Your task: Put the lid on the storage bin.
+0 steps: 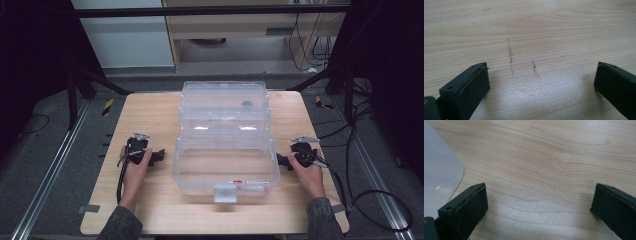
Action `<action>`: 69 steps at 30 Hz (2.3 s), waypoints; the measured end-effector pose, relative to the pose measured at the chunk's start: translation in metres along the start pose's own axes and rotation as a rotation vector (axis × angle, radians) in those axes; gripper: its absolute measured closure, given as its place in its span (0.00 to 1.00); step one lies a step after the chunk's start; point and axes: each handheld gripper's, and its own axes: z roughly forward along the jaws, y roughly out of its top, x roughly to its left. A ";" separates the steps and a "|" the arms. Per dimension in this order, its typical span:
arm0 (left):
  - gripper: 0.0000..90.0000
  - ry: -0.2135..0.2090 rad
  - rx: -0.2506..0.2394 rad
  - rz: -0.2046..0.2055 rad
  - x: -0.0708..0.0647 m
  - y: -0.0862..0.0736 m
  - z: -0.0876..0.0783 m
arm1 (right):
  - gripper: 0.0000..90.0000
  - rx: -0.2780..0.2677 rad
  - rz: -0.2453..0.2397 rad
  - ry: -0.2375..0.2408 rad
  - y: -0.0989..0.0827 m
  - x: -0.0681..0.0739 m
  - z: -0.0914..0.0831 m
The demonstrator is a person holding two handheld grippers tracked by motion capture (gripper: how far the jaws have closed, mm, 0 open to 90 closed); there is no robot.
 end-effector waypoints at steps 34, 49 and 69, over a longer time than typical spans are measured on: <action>0.05 -0.228 -0.077 0.508 -0.058 0.052 -0.156 | 0.29 -0.041 -0.640 -0.088 0.129 0.033 -0.148; 0.06 -0.368 -0.084 0.626 -0.105 0.073 -0.163 | 0.65 0.008 -0.882 0.095 0.198 0.081 -0.152; 0.05 -0.443 0.029 0.727 -0.133 0.074 -0.144 | 0.73 0.232 -1.130 0.231 0.208 0.127 -0.095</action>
